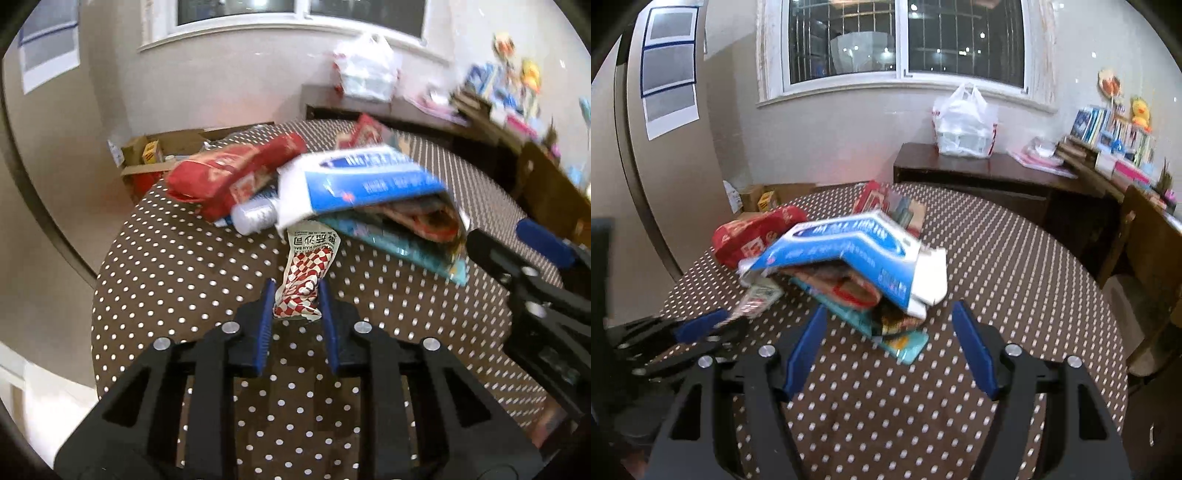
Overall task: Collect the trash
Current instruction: 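Grasp the blue-white box with right tool while left tool holds the wrapper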
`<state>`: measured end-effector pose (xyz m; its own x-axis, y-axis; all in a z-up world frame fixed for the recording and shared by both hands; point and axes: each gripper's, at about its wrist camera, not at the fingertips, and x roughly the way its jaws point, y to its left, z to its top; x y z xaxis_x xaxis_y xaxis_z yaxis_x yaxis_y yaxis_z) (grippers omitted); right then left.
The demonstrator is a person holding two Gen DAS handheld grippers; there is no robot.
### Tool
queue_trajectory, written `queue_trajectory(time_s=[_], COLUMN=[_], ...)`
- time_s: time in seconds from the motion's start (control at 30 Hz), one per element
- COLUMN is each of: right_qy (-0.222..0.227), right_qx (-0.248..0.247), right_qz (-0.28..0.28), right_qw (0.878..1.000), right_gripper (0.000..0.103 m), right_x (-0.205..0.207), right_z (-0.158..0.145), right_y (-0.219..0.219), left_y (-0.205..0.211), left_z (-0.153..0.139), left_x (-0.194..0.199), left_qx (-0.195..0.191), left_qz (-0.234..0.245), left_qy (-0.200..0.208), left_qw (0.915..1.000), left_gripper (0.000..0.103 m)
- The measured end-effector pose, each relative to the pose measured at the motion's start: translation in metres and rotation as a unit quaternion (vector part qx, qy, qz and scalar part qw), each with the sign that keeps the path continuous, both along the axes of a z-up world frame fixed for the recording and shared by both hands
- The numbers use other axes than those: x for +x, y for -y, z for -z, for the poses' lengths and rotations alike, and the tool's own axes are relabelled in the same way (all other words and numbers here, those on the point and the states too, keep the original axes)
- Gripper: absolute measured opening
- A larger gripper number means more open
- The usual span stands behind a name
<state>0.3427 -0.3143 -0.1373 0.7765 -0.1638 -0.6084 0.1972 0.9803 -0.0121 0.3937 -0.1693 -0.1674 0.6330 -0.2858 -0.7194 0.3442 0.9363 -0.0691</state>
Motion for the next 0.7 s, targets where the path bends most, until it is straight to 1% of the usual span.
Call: queue_trajectory(time_s=[0.13,0.2,0.53,0.57,0.6,0.63,0.67,0.7], right_qy=[0.001,-0.005,-0.011,-0.011,-0.012,-0.016,-0.024,-0.028], right_qx=[-0.011,-0.027,-0.042,-0.045,-0.048,-0.047,-0.041,-0.036], right_qz=[0.002,0.005,0.007,0.007,0.007,0.006,0.003,0.0], right_qw=[1.0,1.0,0.999,0.999,0.999,0.999,0.999,0.999], right_gripper=[0.069,0.069,0.069,0.067,0.056,0.038,0.028,0.022], right_x=[0.018,0.03,0.064,0.067,0.069,0.072,0.076,0.08], right_z=[-0.001,0.001,0.007,0.008,0.009,0.011,0.013,0.015], right_y=[0.0,-0.001,-0.003,-0.004,-0.006,-0.007,-0.006,-0.006], left_y=[-0.007,-0.01,-0.01,-0.01,-0.009,-0.008,-0.007,-0.007], left_z=[-0.006,-0.006,-0.001,0.0,0.0,0.0,0.001,0.001], left_x=[0.002,0.006,0.015,0.017,0.018,0.02,0.021,0.021], left_qx=[-0.022,-0.03,-0.046,-0.047,-0.048,-0.048,-0.05,-0.053], left_qz=[-0.009,-0.013,-0.009,-0.009,-0.009,-0.009,-0.01,-0.009], left_qy=[0.002,-0.004,-0.012,-0.013,-0.014,-0.015,-0.016,-0.018], left_qw=[0.9997,0.9994,0.9988,0.9988,0.9987,0.9987,0.9986,0.9984], left_gripper=[0.024,0.024,0.024,0.024,0.024,0.024,0.024,0.024])
